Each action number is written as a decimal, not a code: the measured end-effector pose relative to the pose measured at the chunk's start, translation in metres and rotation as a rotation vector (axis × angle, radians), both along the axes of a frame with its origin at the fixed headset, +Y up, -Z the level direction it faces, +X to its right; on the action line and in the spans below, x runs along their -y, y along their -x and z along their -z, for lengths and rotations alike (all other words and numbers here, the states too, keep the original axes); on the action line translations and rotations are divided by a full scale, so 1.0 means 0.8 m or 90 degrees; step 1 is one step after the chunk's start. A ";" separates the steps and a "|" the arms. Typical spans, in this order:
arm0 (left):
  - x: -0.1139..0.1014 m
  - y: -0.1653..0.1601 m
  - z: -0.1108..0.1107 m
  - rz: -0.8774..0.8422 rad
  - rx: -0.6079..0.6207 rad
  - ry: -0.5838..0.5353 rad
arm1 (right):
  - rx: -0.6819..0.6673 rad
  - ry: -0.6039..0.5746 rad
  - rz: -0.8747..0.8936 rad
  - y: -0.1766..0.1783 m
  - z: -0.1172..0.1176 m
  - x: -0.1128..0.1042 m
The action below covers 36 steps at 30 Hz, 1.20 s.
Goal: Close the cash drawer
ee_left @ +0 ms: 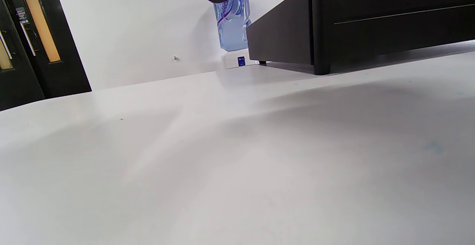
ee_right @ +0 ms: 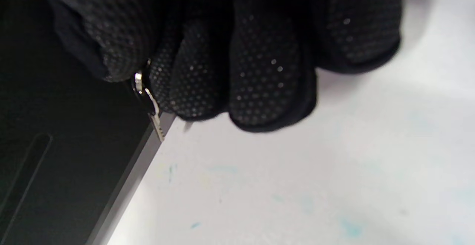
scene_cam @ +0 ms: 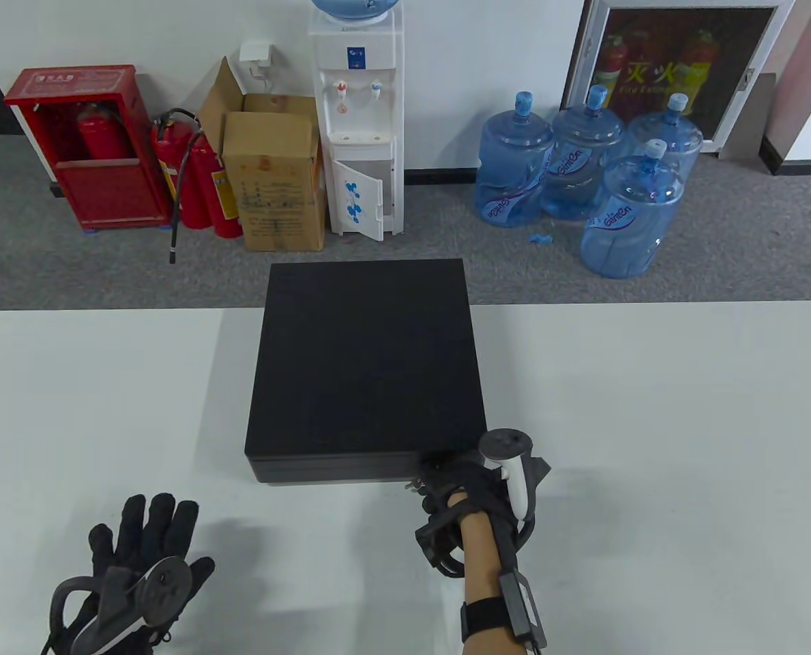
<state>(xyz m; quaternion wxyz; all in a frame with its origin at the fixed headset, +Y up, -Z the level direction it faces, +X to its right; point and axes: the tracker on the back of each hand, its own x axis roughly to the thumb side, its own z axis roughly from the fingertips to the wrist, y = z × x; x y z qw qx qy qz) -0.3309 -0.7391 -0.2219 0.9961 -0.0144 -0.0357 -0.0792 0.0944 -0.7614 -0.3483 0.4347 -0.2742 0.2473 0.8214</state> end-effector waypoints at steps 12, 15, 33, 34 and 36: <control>-0.003 0.005 -0.001 -0.004 -0.015 -0.010 | 0.111 0.035 0.220 -0.009 -0.012 0.036; -0.004 0.006 -0.001 -0.004 -0.016 -0.015 | 0.113 0.052 0.274 -0.007 -0.014 0.042; -0.006 0.005 -0.002 -0.007 -0.003 -0.027 | 0.163 0.056 0.312 0.002 -0.032 0.045; -0.006 0.005 -0.002 -0.007 -0.003 -0.028 | 0.157 0.063 0.318 -0.001 -0.034 0.045; -0.006 0.005 -0.003 -0.005 -0.003 -0.027 | 0.146 0.066 0.313 -0.004 -0.037 0.044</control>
